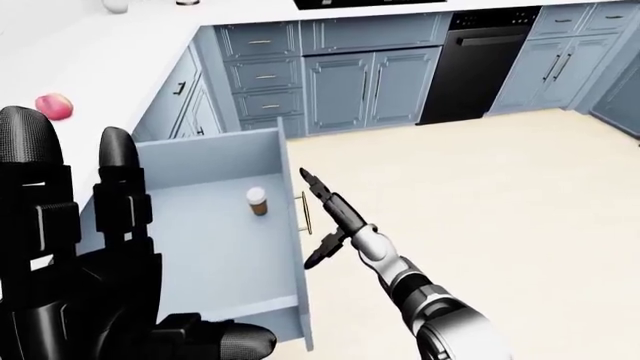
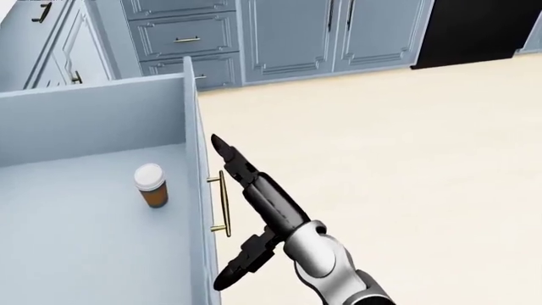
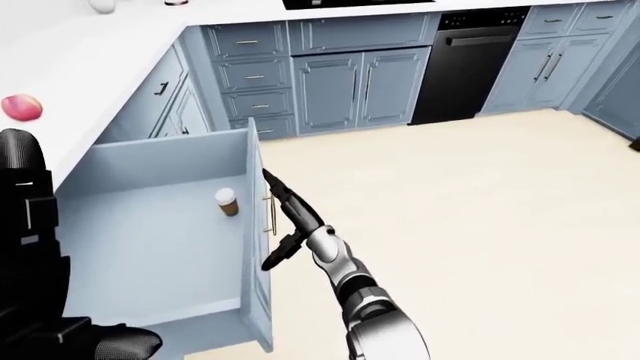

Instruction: Close the right drawer.

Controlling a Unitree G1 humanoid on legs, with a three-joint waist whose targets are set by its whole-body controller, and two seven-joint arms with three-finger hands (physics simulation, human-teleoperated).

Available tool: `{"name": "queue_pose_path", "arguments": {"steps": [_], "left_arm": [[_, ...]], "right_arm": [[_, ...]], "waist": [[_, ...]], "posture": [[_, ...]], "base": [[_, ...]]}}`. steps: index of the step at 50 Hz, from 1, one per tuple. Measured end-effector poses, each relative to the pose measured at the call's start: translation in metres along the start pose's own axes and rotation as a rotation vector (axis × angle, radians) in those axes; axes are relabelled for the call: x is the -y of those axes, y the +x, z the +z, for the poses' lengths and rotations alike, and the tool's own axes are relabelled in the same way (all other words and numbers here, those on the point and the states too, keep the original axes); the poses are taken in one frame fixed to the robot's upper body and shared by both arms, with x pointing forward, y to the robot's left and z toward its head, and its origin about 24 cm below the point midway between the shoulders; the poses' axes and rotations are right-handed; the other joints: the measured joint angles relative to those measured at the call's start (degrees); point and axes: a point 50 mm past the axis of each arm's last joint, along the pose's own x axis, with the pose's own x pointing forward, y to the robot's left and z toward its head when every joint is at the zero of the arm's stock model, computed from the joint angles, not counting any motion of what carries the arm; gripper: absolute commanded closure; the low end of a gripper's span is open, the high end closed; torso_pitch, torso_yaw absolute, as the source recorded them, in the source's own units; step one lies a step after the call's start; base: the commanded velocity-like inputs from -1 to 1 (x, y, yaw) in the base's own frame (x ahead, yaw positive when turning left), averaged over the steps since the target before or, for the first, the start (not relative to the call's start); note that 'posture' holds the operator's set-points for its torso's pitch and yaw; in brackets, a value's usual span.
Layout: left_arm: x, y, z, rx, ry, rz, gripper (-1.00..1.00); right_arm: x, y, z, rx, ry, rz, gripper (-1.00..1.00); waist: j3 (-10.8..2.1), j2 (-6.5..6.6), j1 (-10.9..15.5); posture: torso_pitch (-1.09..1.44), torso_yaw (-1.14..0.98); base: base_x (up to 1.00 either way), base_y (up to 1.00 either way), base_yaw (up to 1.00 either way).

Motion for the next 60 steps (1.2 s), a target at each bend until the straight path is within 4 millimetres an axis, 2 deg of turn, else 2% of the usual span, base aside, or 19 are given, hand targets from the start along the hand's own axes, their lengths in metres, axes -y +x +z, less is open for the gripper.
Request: {"name": "queue_pose_path", "arguments": {"steps": [34, 60], "left_arm": [[0.0, 0.0, 0.0, -0.001, 0.0, 0.0, -1.0], [0.0, 0.0, -0.001, -0.007, -0.005, -0.001, -1.0]], "right_arm": [[-0.023, 0.011, 0.016, 0.029, -0.012, 0.115, -1.0], [-0.026, 0.018, 0.023, 0.018, 0.092, 0.181, -1.0]], "waist": [[0.43, 0.14, 0.04], [0.6, 0.58, -0.77]], "posture": [[0.0, 0.0], [0.0, 0.0]], "base": [[0.0, 0.0, 0.0], [0.0, 0.0, 0.0]]}}
